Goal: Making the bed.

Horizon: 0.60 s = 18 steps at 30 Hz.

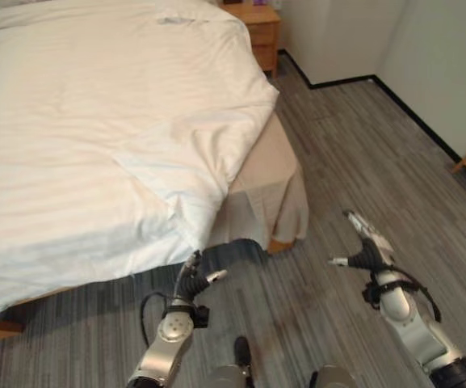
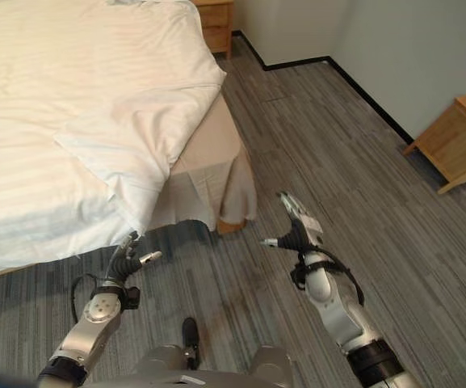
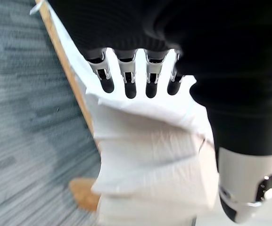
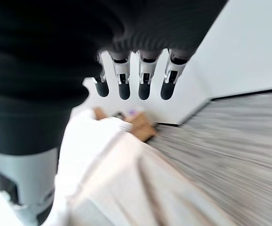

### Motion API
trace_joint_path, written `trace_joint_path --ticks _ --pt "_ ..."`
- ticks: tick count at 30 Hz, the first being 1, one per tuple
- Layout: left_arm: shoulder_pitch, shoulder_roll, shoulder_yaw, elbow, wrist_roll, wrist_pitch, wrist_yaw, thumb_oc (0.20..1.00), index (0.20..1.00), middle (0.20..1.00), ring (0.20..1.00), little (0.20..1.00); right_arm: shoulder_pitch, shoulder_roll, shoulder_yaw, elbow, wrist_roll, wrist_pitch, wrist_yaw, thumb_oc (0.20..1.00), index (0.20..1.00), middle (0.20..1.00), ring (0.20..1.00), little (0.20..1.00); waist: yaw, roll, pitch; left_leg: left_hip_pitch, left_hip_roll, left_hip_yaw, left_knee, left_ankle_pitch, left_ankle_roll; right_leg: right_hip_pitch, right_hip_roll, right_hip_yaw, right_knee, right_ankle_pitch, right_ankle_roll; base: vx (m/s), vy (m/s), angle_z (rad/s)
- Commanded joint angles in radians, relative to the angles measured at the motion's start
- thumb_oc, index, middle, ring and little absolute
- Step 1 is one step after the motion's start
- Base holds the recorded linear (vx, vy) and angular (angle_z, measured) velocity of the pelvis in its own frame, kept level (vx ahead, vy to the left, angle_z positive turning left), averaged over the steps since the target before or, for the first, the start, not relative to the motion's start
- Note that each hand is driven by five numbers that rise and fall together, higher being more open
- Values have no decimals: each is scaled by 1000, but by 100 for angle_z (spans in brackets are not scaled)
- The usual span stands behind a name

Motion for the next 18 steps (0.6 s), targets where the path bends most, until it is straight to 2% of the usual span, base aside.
trace_joint_path --ticks 1,4,7,10,12,13,14,15,17,18 --pt "25 38 39 -88 29 -45 15 1000 1000 1000 1000 1000 -61 -16 -7 5 -19 -29 13 1000 1000 1000 1000 1000 -15 -57 8 71 61 40 6 -94 -149 17 70 68 -328 212 16 310 -142 74" --pt "20 30 53 -74 34 -46 18 1000 1000 1000 1000 1000 -57 -13 -2 26 -33 -23 14 1000 1000 1000 1000 1000 -29 -53 11 101 71 18 6 -113 -162 -28 77 93 -402 267 33 252 -129 67" --pt "16 26 72 -55 38 -46 22 1000 1000 1000 1000 1000 -49 -9 5 41 -45 -17 23 1000 1000 1000 1000 1000 -45 -37 16 139 88 -8 6 -133 -179 -100 76 89 -407 289 45 317 -185 84" --pt "17 20 84 -42 38 -48 28 1000 1000 1000 1000 1000 -35 7 12 68 -38 -16 32 1000 1000 1000 1000 1000 -54 -35 14 188 102 -20 6 -153 -194 -88 62 47 -396 308 44 245 -242 14" --pt "48 2 94 -50 51 -48 22 1000 1000 1000 1000 1000 -4 37 9 94 -18 -13 39 1000 1000 1000 1000 1000 -56 -35 -10 215 116 -22 6 -167 -208 -62 55 33 -401 311 32 217 -294 8" --pt "51 -4 97 -52 50 -46 28 1000 1000 1000 1000 1000 -4 46 13 109 -4 -11 38 1000 1000 1000 1000 1000 -62 -24 -16 219 129 -22 6 -159 -215 -53 61 29 -400 313 30 276 -342 11" --pt "48 -26 97 -47 23 -47 37 1000 1000 1000 1000 1000 2 60 10 132 26 -6 34 1000 1000 1000 1000 1000 -68 3 -28 225 150 -25 21 -124 -222 -23 79 36 -405 298 14 193 -220 17" --pt "49 -27 96 -47 22 -47 37 1000 1000 1000 1000 1000 2 58 10 132 27 -6 34 1000 1000 1000 1000 1000 -68 7 -26 228 153 -25 21 -124 -224 -20 82 34 -405 297 13 174 -218 7" --pt "59 -48 95 -51 -3 -53 43 1000 1000 1000 1000 1000 17 61 0 124 66 -13 27 1000 1000 1000 1000 1000 -70 35 -18 197 178 -35 135 -77 -242 25 104 26 -410 268 -10 119 -219 -1" --pt "48 -52 93 -51 -19 -56 44 1000 1000 1000 1000 1000 22 60 -6 128 85 -14 22 1000 1000 1000 1000 1000 -72 41 -14 157 189 -51 206 -33 -253 42 110 24 -413 253 -26 163 -363 -6"
